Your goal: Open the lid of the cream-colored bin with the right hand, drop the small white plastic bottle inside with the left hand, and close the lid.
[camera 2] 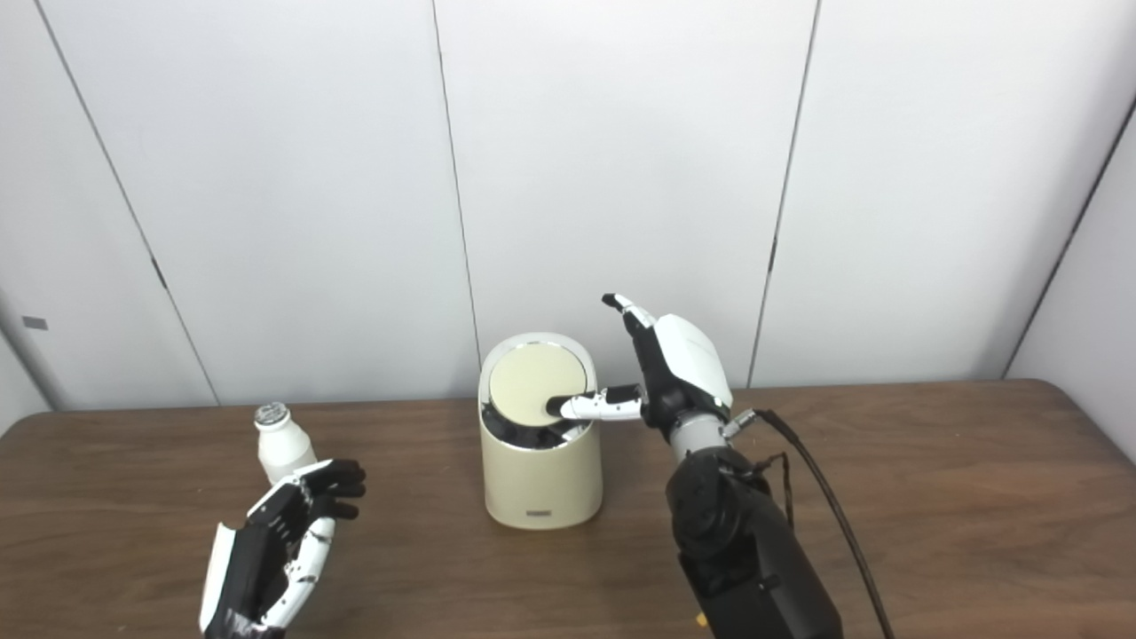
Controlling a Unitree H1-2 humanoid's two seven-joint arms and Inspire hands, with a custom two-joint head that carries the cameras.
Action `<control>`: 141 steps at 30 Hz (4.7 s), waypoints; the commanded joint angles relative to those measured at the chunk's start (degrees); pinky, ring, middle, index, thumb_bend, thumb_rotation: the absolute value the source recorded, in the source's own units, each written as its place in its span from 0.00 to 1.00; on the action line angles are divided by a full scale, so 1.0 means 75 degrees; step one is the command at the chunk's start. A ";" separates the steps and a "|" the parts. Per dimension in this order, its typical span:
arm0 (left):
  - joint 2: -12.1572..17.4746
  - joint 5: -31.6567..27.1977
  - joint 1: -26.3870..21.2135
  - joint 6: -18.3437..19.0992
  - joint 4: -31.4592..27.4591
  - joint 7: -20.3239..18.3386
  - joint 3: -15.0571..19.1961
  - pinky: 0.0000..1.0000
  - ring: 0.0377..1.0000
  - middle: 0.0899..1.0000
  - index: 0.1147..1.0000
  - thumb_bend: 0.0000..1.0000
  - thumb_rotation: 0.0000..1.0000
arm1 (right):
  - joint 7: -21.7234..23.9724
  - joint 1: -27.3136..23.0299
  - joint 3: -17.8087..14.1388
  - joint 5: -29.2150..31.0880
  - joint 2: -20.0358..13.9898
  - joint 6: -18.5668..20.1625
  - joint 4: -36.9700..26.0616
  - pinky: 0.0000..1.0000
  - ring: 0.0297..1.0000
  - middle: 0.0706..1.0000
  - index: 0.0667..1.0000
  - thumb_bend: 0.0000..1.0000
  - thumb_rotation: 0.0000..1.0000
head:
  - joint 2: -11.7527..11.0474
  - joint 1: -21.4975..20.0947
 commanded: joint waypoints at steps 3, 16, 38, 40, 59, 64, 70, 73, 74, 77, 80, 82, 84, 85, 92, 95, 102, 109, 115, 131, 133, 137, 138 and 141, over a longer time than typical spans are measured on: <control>-0.0096 0.0114 0.0087 -0.0184 0.0263 0.0088 -0.0129 0.59 0.66 0.67 0.66 0.20 0.53 | -0.0236 -0.0606 0.0153 -0.0295 -0.0047 -0.0102 0.0211 0.82 0.90 0.92 0.90 0.89 0.39 | -0.0007 0.0011; -0.0112 0.0170 0.0067 -0.0184 0.0273 0.0171 -0.0221 0.60 0.67 0.68 0.66 0.21 0.53 | -0.0454 -0.0894 0.0448 -0.0459 0.0010 0.0042 0.0851 0.85 0.92 0.93 0.90 0.92 0.40 | -0.0005 0.0045; -0.0021 0.0154 0.0030 -0.0184 0.0314 0.0269 -0.0296 0.58 0.66 0.67 0.65 0.19 0.52 | 0.0279 -0.0415 -0.0334 0.0477 0.0224 0.0089 -0.0228 0.68 0.83 0.88 0.88 0.90 0.93 | -0.0014 0.0030; -0.0018 0.0144 0.0037 -0.0184 0.0321 0.0265 -0.0299 0.57 0.66 0.67 0.65 0.19 0.50 | 0.0374 -0.0369 -0.0466 0.0608 0.0248 0.0088 -0.0239 0.70 0.84 0.88 0.89 0.90 0.96 | -0.0015 0.0029; -0.0050 0.0146 0.0047 -0.0170 -0.0002 0.0155 -0.0204 0.58 0.66 0.67 0.65 0.20 0.52 | 0.0360 0.1019 -0.1395 0.3202 0.0139 -0.2075 -0.1527 0.87 0.93 0.93 0.91 0.96 0.95 | 0.0493 0.0261; -0.0103 0.0171 0.0050 -0.0145 -0.0075 0.0126 -0.0171 0.57 0.66 0.67 0.65 0.19 0.52 | 0.0268 0.1686 -0.1659 0.3513 -0.0022 -0.2588 -0.2137 0.88 0.93 0.92 0.91 0.97 0.92 | 0.0670 0.0355; -0.0139 0.0157 0.0054 -0.0048 -0.0232 0.0051 -0.0144 0.56 0.65 0.67 0.65 0.20 0.51 | 0.0135 0.2449 -0.2025 0.4023 -0.0074 -0.3442 -0.2296 0.97 0.97 0.93 0.93 1.00 0.88 | 0.0899 0.0356; -0.0135 0.0094 0.0056 0.0030 -0.0312 -0.0028 -0.0121 0.57 0.66 0.68 0.65 0.21 0.52 | 0.0159 0.2819 -0.2126 0.4399 -0.0122 -0.4086 -0.2180 0.97 0.97 0.93 0.92 1.00 0.85 | 0.1014 0.0346; -0.0139 0.0099 0.0057 0.0065 -0.0344 -0.0047 -0.0107 0.57 0.66 0.68 0.65 0.21 0.53 | 0.0165 0.2934 -0.2140 0.4515 -0.0124 -0.4303 -0.2113 0.96 0.96 0.92 0.92 1.00 0.84 | 0.1018 0.0347; -0.0144 0.0105 0.0064 0.0124 -0.0417 -0.0112 -0.0077 0.58 0.66 0.67 0.66 0.21 0.55 | 0.0074 0.3254 -0.2161 0.4553 -0.0155 -0.5035 -0.1741 0.92 0.94 0.91 0.90 0.99 0.84 | 0.1032 0.0360; -0.0143 0.0093 0.0069 0.0117 -0.0421 -0.0151 -0.0057 0.58 0.66 0.68 0.66 0.20 0.55 | -0.0036 0.3491 -0.2170 0.4381 -0.0167 -0.5346 -0.1521 0.90 0.94 0.92 0.90 0.96 0.86 | 0.1018 0.0352; -0.0143 0.0061 0.0079 0.0146 -0.0445 -0.0181 -0.0043 0.58 0.67 0.68 0.66 0.20 0.55 | -0.0106 0.3636 -0.2164 0.4253 -0.0166 -0.5418 -0.1460 0.89 0.94 0.92 0.90 0.95 0.87 | 0.1007 0.0383; -0.0113 -0.0083 0.0076 0.0100 -0.0439 -0.0274 -0.0050 0.59 0.67 0.68 0.66 0.21 0.53 | -0.0168 0.3740 -0.2156 0.4207 -0.0164 -0.5647 -0.1319 0.88 0.94 0.92 0.90 0.93 0.87 | 0.0997 0.0409; -0.0092 -0.0116 0.0071 0.0045 -0.0421 -0.0308 -0.0056 0.58 0.67 0.68 0.66 0.26 0.48 | -0.0192 0.3777 -0.2150 0.4203 -0.0163 -0.5747 -0.1260 0.87 0.93 0.92 0.91 0.91 0.86 | 0.0995 0.0405; 0.0064 0.0216 0.0071 -0.0175 -0.0575 -0.0333 -0.0109 0.56 0.66 0.67 0.67 0.79 0.41 | -0.0323 0.3995 -0.2078 0.4086 -0.0084 -0.6022 -0.1244 0.83 0.90 0.91 0.89 0.92 0.84 | 0.0927 0.0445; 0.0146 0.0472 0.0071 -0.0181 -0.0899 -0.0154 -0.0166 0.59 0.69 0.71 0.72 0.89 0.39 | -0.0254 0.4113 -0.2045 0.4251 -0.0070 -0.6003 -0.1243 0.85 0.90 0.91 0.90 0.92 0.79 | 0.0914 0.0468; 0.0128 0.0921 0.0113 -0.0155 -0.1616 0.0026 -0.0084 0.64 0.73 0.75 0.74 0.91 0.31 | -0.0422 0.4270 -0.2014 0.3897 -0.0062 -0.6109 -0.1133 0.85 0.90 0.90 0.91 0.93 0.78 | 0.0789 0.0508; 0.0044 0.2041 0.0036 -0.0159 -0.2249 0.0532 0.0289 0.61 0.69 0.70 0.70 0.81 0.10 | -0.0720 0.4360 -0.2032 0.3476 -0.0014 -0.6162 -0.1063 0.82 0.89 0.88 0.89 0.92 0.82 | 0.0704 0.0539; 0.0180 0.2723 -0.0110 -0.0168 -0.2715 0.1027 0.0614 0.66 0.73 0.73 0.73 0.88 0.20 | -0.0802 0.4399 -0.2034 0.3449 -0.0045 -0.6168 -0.0976 0.82 0.88 0.88 0.89 0.92 0.83 | 0.0604 0.0648; 0.0596 0.2325 -0.0439 -0.0120 -0.3129 0.2126 0.1806 0.79 0.86 0.85 0.85 0.85 0.25 | -0.0798 0.4420 -0.2017 0.3515 -0.0012 -0.6135 -0.0855 0.80 0.87 0.88 0.88 0.92 0.82 | 0.0491 0.0783; 0.0634 0.2270 -0.0510 -0.0038 -0.2867 0.2139 0.1971 0.83 0.90 0.89 0.90 0.83 0.26 | -0.0804 0.4403 -0.2009 0.3523 0.0001 -0.6158 -0.0832 0.80 0.87 0.87 0.88 0.93 0.81 | 0.0469 0.0787; 0.0684 0.1830 -0.0677 0.0548 -0.2311 0.1888 0.2144 0.86 0.92 0.92 0.92 0.89 0.30 | -0.0804 0.4373 -0.2002 0.3483 -0.0015 -0.6132 -0.0795 0.80 0.87 0.87 0.88 0.93 0.82 | 0.0439 0.0773; 0.0740 0.1450 -0.0746 0.0930 -0.2149 0.1642 0.2127 0.85 0.92 0.92 0.91 0.91 0.30 | -0.0791 0.4375 -0.2002 0.3500 -0.0020 -0.6117 -0.0799 0.80 0.87 0.87 0.88 0.93 0.82 | 0.0433 0.0774; 0.1025 0.0686 -0.1004 0.1868 -0.1685 0.0946 0.2044 0.94 0.97 0.96 0.98 0.97 0.39 | -0.0796 0.4387 -0.1996 0.3449 -0.0045 -0.6146 -0.0793 0.80 0.87 0.87 0.88 0.92 0.82 | 0.0411 0.0792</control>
